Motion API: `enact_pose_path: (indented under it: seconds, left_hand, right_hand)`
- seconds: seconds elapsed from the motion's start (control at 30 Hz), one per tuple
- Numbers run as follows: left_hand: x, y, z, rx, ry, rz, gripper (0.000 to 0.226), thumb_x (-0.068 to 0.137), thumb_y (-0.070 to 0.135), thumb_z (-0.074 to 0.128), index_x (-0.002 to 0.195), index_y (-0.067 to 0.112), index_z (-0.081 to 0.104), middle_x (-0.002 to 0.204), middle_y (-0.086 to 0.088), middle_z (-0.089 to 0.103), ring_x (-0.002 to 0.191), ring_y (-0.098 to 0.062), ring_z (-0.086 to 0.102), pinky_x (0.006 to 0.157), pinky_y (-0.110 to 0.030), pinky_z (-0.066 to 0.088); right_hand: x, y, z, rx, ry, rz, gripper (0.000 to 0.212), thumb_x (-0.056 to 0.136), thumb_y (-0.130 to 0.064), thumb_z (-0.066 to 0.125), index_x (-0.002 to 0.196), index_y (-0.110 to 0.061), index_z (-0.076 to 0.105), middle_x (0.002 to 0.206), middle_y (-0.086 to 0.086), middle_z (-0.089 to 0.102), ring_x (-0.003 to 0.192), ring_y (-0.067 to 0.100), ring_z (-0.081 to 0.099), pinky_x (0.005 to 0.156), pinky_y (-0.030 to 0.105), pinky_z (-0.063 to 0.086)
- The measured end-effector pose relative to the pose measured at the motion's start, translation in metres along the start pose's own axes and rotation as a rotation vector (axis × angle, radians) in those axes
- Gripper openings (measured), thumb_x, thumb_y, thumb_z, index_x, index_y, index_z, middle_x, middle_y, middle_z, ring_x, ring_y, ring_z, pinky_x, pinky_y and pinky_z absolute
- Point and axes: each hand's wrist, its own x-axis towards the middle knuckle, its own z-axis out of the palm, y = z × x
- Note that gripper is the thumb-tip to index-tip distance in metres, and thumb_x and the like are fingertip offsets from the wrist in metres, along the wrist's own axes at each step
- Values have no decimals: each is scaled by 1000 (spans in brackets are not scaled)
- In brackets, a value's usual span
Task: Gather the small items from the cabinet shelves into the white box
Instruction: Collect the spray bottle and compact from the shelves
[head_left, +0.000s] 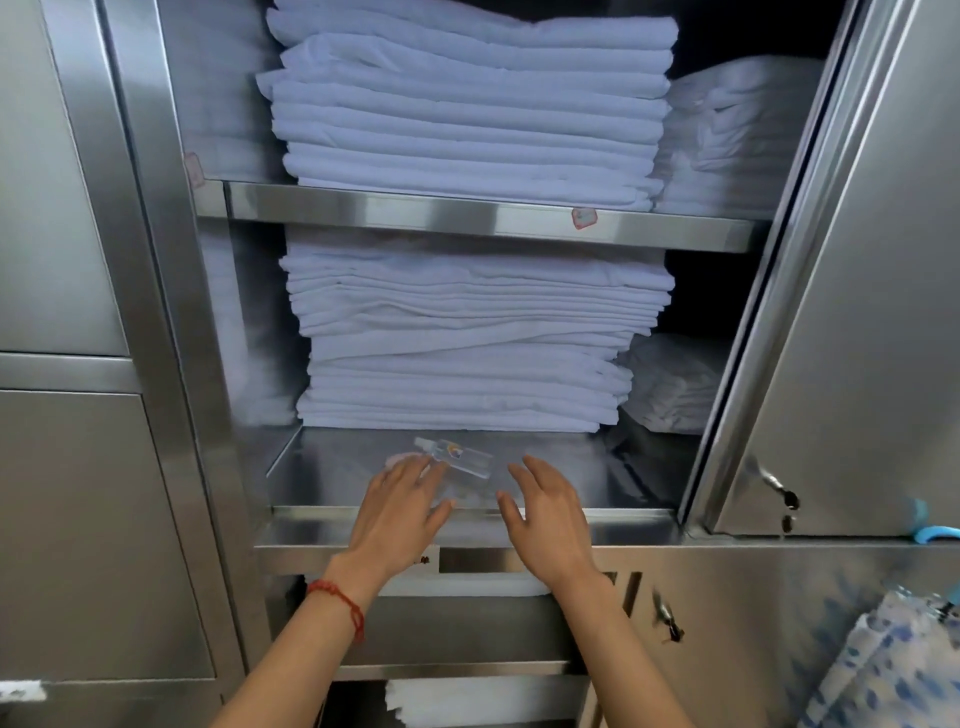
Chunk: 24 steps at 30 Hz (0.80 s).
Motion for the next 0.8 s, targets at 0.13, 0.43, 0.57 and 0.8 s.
enact_pose_path:
  seconds: [0.13,0.43,0.57,0.8]
  left_hand:
    - [21,-16,16,-10,0,2,50,97,36,43,144,19,36,148,-2,37,136,-20,32,109,-34,25]
    - [55,-42,52,49,27,-33,47,84,26,68,127,10,57,130,-10,57,118,-29,55,98,-43,42]
    - [61,-41,73,100,26,-75,52,93,32,54,141,17,40,145,-2,40,134,-19,38,111,-35,26]
    - [83,-51,89,192,122,-69,57,50,26,91,102,13,69,102,-5,69,87,-19,68,74,-34,55]
  right_hand:
    - [21,5,23,5,6,-14,35,83,-23,60,113,-6,67,116,16,64,105,32,63,91,41,47]
    - [65,25,63,53,-38,-36,38,90,-21,58,125,-6,59,130,16,56,120,32,52,103,39,36]
    - [78,41,80,78,-109,-55,39,91,-21,57,127,-6,58,132,16,55,121,33,51,103,39,36]
    - [116,60,102,130,-110,-128,45,86,-28,49,123,-5,61,129,16,57,119,33,55,101,43,39]
